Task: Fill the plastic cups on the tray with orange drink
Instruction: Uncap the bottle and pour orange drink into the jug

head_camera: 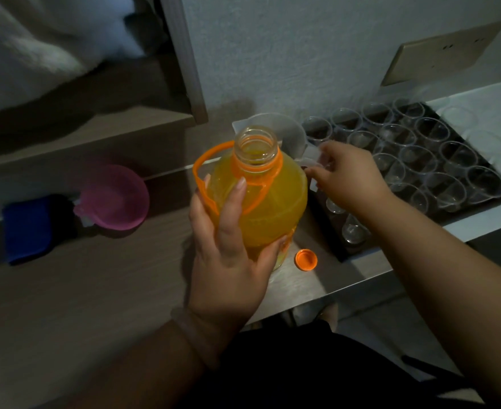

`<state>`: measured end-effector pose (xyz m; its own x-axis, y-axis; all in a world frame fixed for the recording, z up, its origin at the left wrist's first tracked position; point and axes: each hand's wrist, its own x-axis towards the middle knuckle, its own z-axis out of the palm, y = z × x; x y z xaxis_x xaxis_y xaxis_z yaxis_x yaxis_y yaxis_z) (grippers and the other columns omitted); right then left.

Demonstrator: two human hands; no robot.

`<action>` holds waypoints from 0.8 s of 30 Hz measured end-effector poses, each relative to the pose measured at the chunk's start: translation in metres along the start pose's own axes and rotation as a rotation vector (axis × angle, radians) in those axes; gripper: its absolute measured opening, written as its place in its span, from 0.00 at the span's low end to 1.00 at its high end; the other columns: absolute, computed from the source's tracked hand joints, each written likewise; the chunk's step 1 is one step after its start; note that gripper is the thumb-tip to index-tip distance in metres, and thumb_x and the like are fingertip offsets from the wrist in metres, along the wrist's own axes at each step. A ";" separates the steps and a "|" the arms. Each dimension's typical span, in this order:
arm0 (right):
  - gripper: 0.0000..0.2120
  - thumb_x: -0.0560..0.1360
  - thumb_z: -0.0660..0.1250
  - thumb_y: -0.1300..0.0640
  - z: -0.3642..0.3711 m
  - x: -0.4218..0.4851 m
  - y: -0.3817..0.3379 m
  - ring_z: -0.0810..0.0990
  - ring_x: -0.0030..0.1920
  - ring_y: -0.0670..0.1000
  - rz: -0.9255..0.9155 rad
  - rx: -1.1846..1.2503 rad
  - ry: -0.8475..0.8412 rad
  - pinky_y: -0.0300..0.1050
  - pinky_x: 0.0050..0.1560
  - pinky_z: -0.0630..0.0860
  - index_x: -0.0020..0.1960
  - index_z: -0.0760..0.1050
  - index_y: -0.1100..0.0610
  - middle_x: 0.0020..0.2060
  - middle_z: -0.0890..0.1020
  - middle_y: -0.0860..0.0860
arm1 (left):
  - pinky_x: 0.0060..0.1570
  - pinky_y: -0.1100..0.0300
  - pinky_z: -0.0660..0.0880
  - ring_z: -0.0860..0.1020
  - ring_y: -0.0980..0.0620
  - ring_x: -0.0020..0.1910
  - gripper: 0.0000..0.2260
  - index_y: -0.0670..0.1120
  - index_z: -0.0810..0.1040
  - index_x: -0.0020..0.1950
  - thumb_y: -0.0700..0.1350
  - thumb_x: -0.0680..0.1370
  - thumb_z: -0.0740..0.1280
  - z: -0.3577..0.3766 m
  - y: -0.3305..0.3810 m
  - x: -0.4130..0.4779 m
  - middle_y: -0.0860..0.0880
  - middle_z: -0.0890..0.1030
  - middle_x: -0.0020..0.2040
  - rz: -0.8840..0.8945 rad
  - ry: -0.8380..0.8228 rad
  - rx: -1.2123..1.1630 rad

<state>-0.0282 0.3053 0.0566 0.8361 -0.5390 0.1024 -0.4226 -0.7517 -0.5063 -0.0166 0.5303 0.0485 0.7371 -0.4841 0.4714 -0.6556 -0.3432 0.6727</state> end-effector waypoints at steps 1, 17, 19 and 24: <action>0.09 0.75 0.69 0.51 0.000 -0.002 0.001 0.80 0.43 0.55 0.006 0.002 -0.002 0.54 0.46 0.77 0.46 0.73 0.56 0.42 0.80 0.54 | 0.66 0.51 0.64 0.60 0.43 0.72 0.39 0.61 0.50 0.72 0.56 0.70 0.71 -0.001 0.000 0.000 0.39 0.51 0.74 -0.006 -0.008 -0.007; 0.12 0.75 0.69 0.53 0.001 -0.009 0.000 0.81 0.45 0.56 -0.013 0.033 -0.019 0.59 0.50 0.77 0.54 0.76 0.60 0.45 0.81 0.56 | 0.66 0.66 0.57 0.55 0.54 0.72 0.45 0.60 0.48 0.72 0.56 0.65 0.75 0.000 -0.013 0.009 0.39 0.51 0.74 0.019 -0.032 -0.018; 0.11 0.75 0.70 0.53 0.001 -0.008 0.001 0.81 0.44 0.56 -0.020 0.030 -0.020 0.58 0.49 0.77 0.52 0.76 0.60 0.44 0.82 0.55 | 0.67 0.70 0.56 0.54 0.58 0.71 0.48 0.61 0.48 0.71 0.57 0.62 0.78 0.002 -0.015 0.010 0.38 0.52 0.74 0.038 -0.015 -0.023; 0.08 0.74 0.70 0.53 0.002 -0.006 0.003 0.81 0.43 0.56 -0.022 0.038 0.001 0.52 0.47 0.77 0.45 0.75 0.57 0.40 0.82 0.55 | 0.69 0.73 0.54 0.49 0.63 0.74 0.56 0.67 0.42 0.73 0.53 0.60 0.81 0.009 -0.025 0.014 0.34 0.52 0.73 0.115 0.022 -0.079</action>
<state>-0.0342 0.3073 0.0525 0.8444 -0.5233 0.1146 -0.3908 -0.7481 -0.5363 0.0089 0.5247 0.0331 0.6620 -0.4986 0.5596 -0.7215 -0.2217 0.6559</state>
